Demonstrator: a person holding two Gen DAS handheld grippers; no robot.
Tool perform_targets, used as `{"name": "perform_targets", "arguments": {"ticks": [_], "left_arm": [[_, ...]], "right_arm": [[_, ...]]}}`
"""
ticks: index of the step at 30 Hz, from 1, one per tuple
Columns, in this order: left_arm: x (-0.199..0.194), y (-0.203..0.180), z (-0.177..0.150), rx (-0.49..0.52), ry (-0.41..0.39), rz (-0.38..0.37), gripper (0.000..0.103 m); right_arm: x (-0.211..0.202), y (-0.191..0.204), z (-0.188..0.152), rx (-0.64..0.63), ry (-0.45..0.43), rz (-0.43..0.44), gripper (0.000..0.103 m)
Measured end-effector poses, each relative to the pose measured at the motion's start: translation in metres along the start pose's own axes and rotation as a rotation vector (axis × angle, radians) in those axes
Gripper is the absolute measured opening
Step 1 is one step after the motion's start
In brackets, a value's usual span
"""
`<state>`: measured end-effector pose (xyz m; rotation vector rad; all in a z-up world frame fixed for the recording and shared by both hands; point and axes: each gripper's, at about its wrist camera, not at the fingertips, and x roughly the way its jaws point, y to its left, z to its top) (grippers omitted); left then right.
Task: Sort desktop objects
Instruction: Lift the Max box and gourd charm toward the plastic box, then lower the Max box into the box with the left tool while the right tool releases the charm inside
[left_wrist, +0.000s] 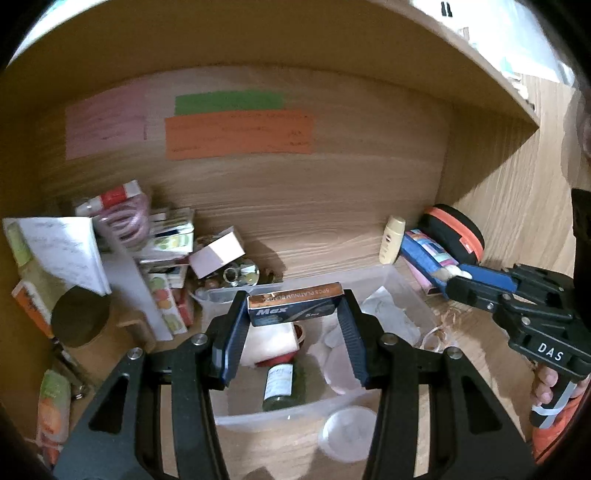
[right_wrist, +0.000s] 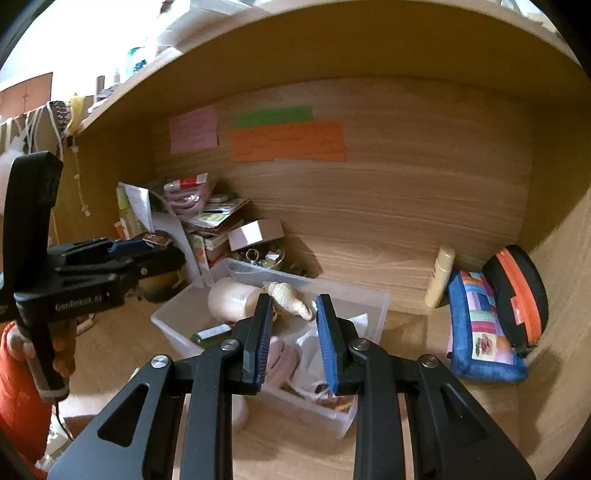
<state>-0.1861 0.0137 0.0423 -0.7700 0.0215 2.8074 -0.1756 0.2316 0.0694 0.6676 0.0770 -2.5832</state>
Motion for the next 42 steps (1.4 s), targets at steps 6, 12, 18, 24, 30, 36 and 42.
{"name": "perform_targets", "arguments": {"ticks": [6, 12, 18, 24, 30, 36, 42], "left_arm": [[0.034, -0.001, 0.008, -0.014, 0.05, -0.016, 0.048], [0.06, -0.001, 0.012, -0.026, 0.083, -0.025, 0.048], [0.088, -0.003, 0.016, -0.042, 0.121, -0.031, 0.048], [0.116, -0.013, 0.007, -0.015, 0.178, -0.032, 0.048], [0.137, -0.021, 0.0, 0.009, 0.227, -0.033, 0.048], [0.144, -0.032, -0.003, 0.06, 0.248, -0.005, 0.048], [0.151, -0.033, -0.008, 0.062, 0.275, 0.006, 0.048]], "right_arm": [[0.034, -0.016, 0.006, 0.054, 0.046, -0.01, 0.022], [0.055, -0.022, 0.012, 0.057, 0.076, -0.018, 0.022], [0.075, -0.023, 0.016, 0.046, 0.102, -0.03, 0.022], [0.094, -0.029, 0.006, 0.052, 0.146, -0.058, 0.022], [0.106, -0.045, -0.008, 0.082, 0.186, -0.071, 0.022], [0.113, -0.049, -0.014, 0.09, 0.218, -0.061, 0.022], [0.119, -0.047, -0.019, 0.073, 0.242, -0.074, 0.022]]}}
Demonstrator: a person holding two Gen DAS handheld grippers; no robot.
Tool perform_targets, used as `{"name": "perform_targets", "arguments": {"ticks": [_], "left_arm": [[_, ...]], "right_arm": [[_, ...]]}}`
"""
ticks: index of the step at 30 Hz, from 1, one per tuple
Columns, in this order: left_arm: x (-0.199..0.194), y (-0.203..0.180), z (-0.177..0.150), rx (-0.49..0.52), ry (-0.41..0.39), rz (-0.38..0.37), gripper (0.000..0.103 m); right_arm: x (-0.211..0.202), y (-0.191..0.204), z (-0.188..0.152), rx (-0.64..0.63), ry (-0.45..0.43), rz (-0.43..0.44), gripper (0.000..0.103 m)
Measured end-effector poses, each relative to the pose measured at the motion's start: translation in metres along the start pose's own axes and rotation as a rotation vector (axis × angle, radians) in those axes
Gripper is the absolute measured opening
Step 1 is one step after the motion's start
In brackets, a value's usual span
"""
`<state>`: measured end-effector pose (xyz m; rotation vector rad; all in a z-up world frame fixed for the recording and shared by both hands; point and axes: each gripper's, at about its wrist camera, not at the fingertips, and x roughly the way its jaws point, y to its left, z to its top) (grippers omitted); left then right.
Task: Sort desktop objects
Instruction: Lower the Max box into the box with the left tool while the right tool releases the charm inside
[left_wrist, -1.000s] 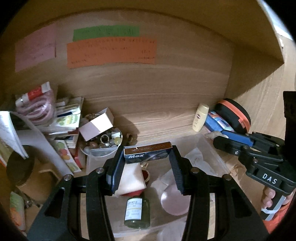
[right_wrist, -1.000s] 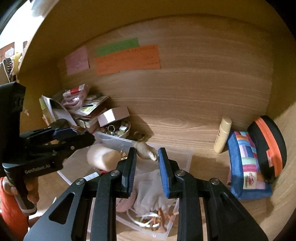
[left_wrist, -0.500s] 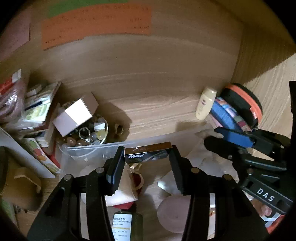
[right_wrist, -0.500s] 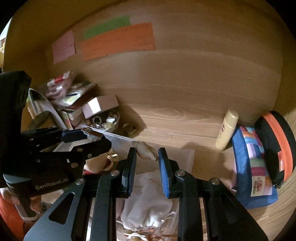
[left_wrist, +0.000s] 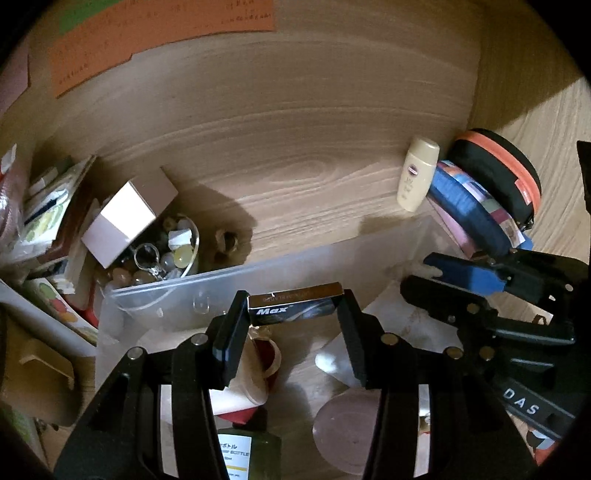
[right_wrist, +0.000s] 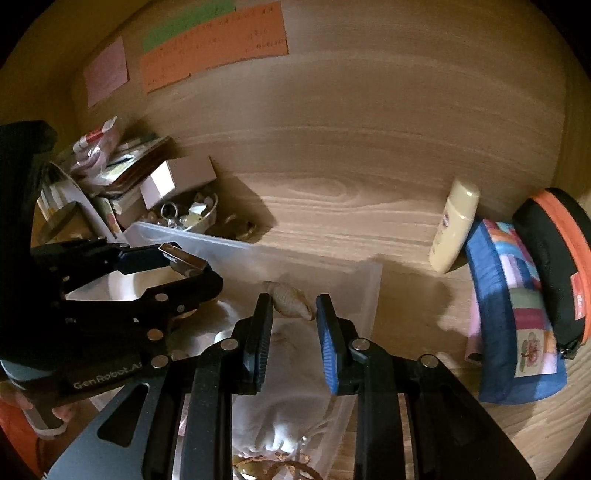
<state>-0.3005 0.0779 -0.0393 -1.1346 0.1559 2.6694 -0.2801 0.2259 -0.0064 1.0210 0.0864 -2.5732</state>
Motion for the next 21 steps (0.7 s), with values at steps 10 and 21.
{"name": "perform_targets", "arguments": {"ticks": [10, 21], "left_arm": [[0.003, 0.001, -0.002, 0.002, 0.01, 0.004, 0.049], [0.001, 0.004, -0.003, -0.014, 0.002, 0.006, 0.06]], "right_arm": [[-0.001, 0.002, -0.002, -0.006, -0.002, -0.012, 0.022], [-0.014, 0.006, 0.001, -0.012, -0.061, -0.042, 0.033]]}}
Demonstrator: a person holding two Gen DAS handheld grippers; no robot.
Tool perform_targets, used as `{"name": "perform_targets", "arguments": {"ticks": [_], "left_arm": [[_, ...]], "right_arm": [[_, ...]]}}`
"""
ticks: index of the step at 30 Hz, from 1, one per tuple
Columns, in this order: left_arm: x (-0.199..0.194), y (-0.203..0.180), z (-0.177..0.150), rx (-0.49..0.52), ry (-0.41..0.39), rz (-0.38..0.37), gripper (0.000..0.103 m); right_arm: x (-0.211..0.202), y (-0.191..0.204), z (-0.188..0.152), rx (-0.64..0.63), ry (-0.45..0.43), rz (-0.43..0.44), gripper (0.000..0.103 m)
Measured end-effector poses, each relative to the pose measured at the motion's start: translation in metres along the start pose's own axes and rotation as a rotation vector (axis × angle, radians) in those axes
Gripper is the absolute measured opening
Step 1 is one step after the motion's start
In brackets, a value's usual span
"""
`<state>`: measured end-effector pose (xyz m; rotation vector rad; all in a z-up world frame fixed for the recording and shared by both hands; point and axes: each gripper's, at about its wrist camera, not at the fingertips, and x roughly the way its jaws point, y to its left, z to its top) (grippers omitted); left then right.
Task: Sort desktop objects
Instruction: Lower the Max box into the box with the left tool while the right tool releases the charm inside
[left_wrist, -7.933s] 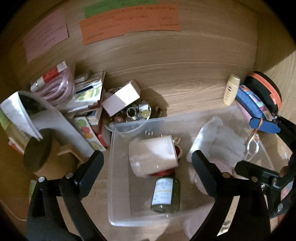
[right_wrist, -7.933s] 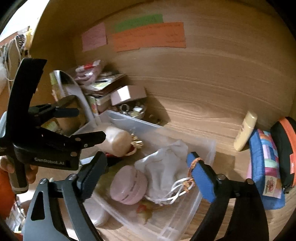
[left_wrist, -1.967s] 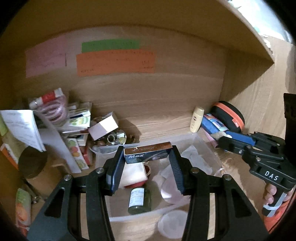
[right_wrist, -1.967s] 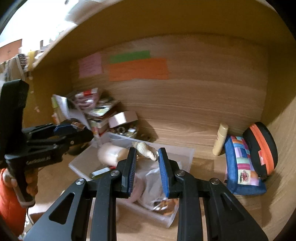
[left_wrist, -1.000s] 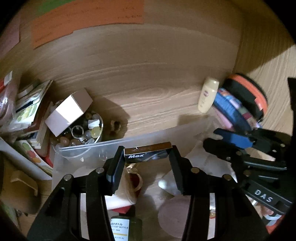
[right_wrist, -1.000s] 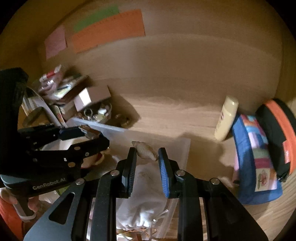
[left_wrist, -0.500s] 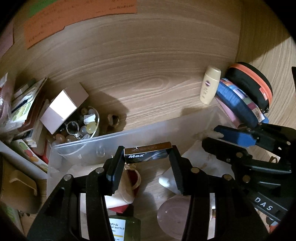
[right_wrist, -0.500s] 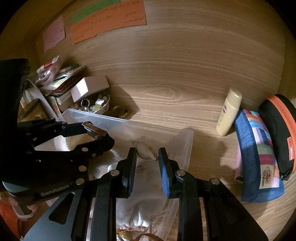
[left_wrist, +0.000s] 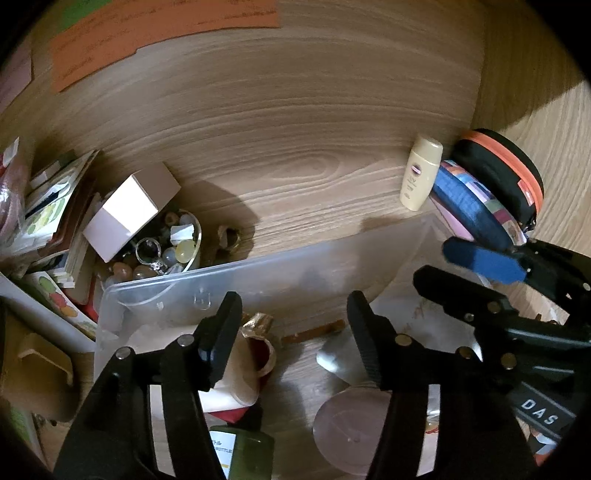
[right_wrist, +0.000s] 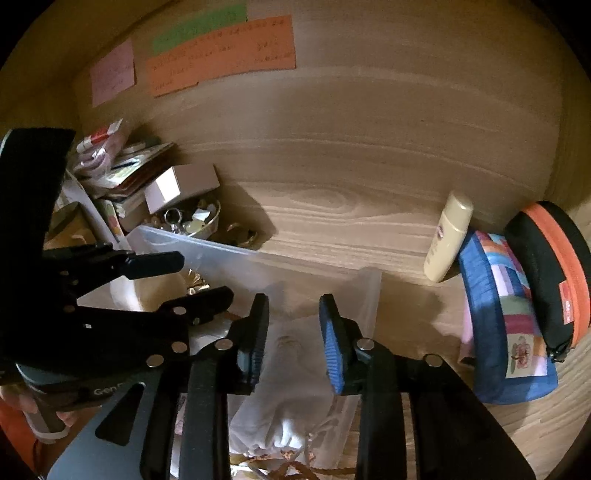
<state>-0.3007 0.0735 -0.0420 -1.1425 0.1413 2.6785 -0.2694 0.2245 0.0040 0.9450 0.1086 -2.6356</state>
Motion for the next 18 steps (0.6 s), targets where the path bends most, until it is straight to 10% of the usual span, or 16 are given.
{"name": "perform_targets", "arguments": {"ticks": [18], "left_arm": [[-0.049, 0.024, 0.001, -0.095, -0.096, 0.035, 0.089]], "right_arm": [[-0.02, -0.002, 0.006, 0.02, -0.086, 0.023, 0.082]]}}
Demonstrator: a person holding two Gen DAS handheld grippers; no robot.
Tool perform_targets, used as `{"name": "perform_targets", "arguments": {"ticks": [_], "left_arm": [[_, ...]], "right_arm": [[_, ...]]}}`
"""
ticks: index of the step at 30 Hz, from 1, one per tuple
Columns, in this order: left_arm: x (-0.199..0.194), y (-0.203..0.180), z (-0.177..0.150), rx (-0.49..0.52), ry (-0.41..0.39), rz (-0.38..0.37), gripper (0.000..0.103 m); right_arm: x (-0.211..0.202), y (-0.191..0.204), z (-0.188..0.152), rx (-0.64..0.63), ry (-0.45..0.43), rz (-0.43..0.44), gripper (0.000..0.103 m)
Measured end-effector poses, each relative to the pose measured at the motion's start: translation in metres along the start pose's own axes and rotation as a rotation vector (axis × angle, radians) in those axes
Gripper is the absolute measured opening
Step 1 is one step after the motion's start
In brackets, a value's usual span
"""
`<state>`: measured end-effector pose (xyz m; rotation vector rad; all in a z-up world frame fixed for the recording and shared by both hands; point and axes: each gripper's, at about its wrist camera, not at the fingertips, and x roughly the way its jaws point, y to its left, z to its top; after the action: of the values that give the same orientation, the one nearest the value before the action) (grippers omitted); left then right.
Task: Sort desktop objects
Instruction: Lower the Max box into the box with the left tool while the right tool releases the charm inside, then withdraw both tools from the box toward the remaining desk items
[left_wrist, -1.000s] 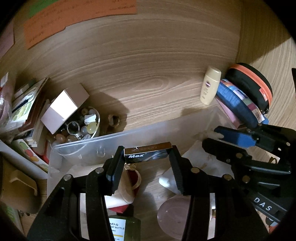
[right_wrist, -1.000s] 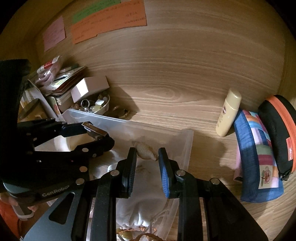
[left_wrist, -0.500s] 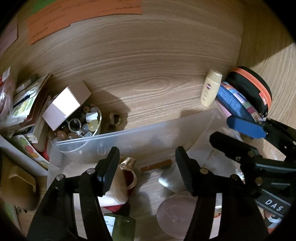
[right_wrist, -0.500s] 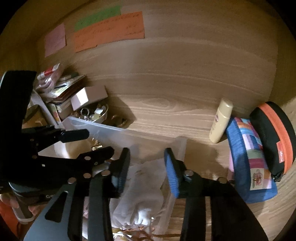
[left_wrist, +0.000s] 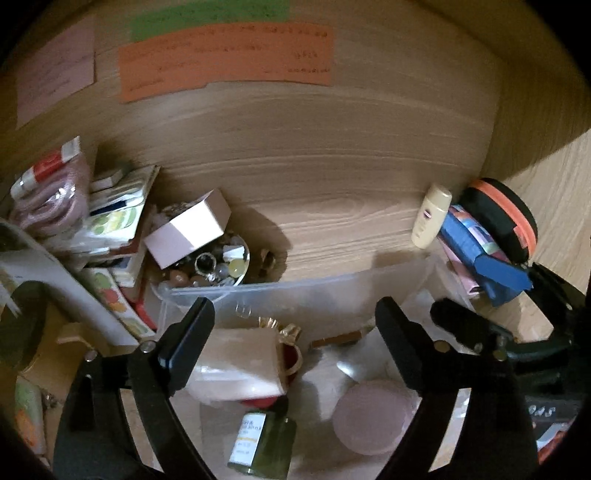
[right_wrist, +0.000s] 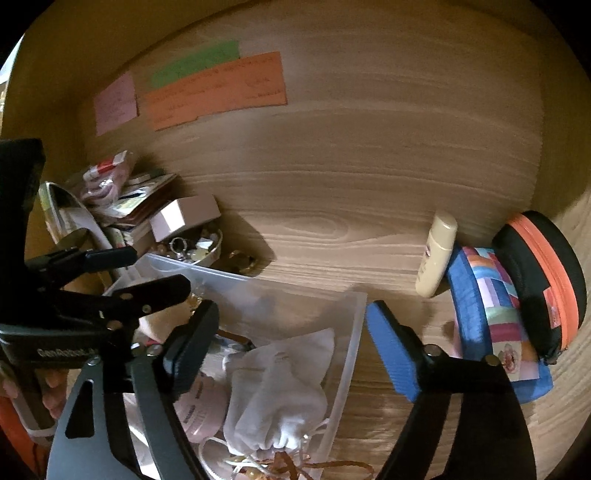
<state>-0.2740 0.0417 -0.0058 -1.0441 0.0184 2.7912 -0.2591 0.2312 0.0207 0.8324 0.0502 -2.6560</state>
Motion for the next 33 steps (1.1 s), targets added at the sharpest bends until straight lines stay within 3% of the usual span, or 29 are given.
{"name": "perform_targets", "arguments": {"ticks": [3, 7, 11, 13, 22, 33], "left_arm": [[-0.009, 0.002, -0.004, 0.008, -0.004, 0.017, 0.093], [-0.03, 0.005, -0.007, 0.016, -0.026, 0.031, 0.094], [-0.053, 0.008, -0.011, 0.02, -0.058, 0.039, 0.097], [-0.067, 0.012, -0.015, 0.018, -0.075, 0.042, 0.097], [-0.127, 0.022, -0.036, 0.017, -0.174, 0.073, 0.101], [-0.169, 0.044, -0.071, -0.014, -0.217, 0.081, 0.102]], "right_arm": [[-0.009, 0.006, 0.005, -0.023, -0.03, -0.068, 0.083], [-0.028, 0.018, 0.011, -0.065, -0.052, -0.086, 0.084], [-0.051, 0.031, 0.011, -0.091, -0.079, -0.105, 0.096], [-0.063, 0.037, 0.009, -0.101, -0.096, -0.119, 0.097], [-0.11, 0.061, -0.002, -0.098, -0.136, -0.104, 0.1], [-0.148, 0.096, -0.025, -0.142, -0.171, -0.12, 0.103]]}}
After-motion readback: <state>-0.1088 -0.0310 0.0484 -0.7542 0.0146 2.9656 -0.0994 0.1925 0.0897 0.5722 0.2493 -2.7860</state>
